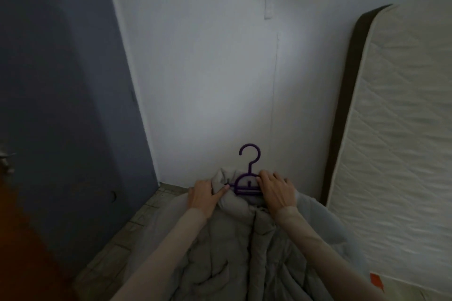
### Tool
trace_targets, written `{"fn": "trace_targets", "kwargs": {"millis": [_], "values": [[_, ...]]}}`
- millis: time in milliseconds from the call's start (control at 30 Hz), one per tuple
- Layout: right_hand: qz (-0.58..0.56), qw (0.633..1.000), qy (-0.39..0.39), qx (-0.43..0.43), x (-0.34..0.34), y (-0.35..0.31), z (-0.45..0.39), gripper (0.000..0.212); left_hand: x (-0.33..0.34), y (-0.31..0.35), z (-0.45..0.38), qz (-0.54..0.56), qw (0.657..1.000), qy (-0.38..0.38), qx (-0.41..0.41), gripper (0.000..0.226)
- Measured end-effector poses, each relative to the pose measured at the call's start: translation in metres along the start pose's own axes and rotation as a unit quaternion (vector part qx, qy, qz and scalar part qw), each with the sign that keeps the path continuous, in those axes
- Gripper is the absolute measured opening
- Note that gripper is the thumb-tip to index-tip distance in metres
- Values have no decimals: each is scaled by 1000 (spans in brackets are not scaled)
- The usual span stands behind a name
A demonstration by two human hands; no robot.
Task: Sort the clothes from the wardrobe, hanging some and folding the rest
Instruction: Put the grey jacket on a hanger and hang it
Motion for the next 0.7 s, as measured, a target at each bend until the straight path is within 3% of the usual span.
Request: {"fn": "trace_targets", "kwargs": {"millis": [67,167,333,500,700], "values": [[0,999,52,-2,-21,-6,-3,16,-20,8,15,-11,999,38,7,49],[-17,993,116,-7,-47,-20,-16,31,-54,21,33,-49,993,104,19,44],[-26,977,208,-31,-95,-55,-47,30,-121,38,55,-89,968,223,71,39],[-72,958,272,-56,-136,-103,-65,28,-182,51,76,-92,959,255,78,60],[-138,934,307,-120,-160,-164,-58,31,-231,17,113,-199,948,247,28,55]]}}
Point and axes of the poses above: each hand's wrist, its own z-axis away from the middle knuckle, its own x-axis out of the palm, y = z × x, the point moved 3 cm from there along -z, towards the middle knuckle, and after that the axes turned 13 degrees about y, right-handed, at the moved point
